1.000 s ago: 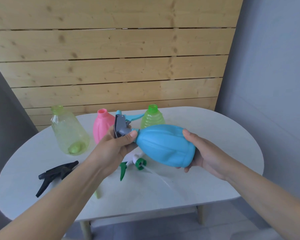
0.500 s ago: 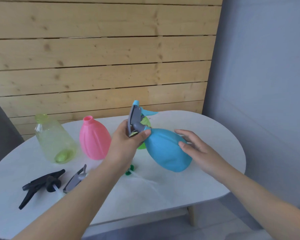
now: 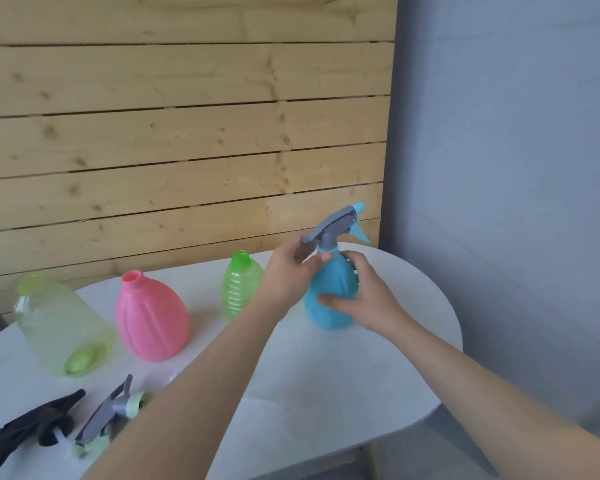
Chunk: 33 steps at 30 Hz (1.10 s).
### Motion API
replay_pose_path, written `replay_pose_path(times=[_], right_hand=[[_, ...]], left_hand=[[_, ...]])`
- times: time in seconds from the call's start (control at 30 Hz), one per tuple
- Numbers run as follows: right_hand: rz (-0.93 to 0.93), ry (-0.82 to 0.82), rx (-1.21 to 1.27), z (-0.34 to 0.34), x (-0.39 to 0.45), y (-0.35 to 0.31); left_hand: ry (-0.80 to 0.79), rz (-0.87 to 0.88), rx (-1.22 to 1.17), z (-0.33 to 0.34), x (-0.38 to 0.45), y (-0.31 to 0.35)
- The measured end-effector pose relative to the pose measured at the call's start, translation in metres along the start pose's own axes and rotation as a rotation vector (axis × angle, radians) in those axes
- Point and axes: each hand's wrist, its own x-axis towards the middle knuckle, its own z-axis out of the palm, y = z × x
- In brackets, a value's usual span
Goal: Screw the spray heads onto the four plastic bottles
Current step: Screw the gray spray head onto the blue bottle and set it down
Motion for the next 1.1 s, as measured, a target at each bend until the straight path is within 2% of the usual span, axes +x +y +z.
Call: replay_pose_path(times=[0.13,0.3,0.73,0.87,1.0,1.1], right_hand=[[0.03,0.098,0.037,0.012,0.014,0.009],[0.021,0.103,0.058,0.016,0.02,0.015],[0.125,-0.033,-0.017,0.004,0.015,0.018],[0.206,0.029,-0.11,0.004,0.004,0.015],[0.193,0.187,-0.145,0.005,-0.015,0.003],[0.144,0.122,-0.047,0.007,-0.028,-0.015]], left_hand=[[-0.001,-0.088,0.025,0.005,0.006,-0.015],[0.013,-0.142,0.022,0.008,0.01,-0.026],[0.073,-0.151,0.139,0.015,0.008,-0.028],[0.124,-0.106,0.245,0.011,-0.002,-0.022],[0.195,0.051,0.356,-0.005,-0.026,-0.016],[0.188,0.094,0.467,-0.023,-0.047,-0.014]])
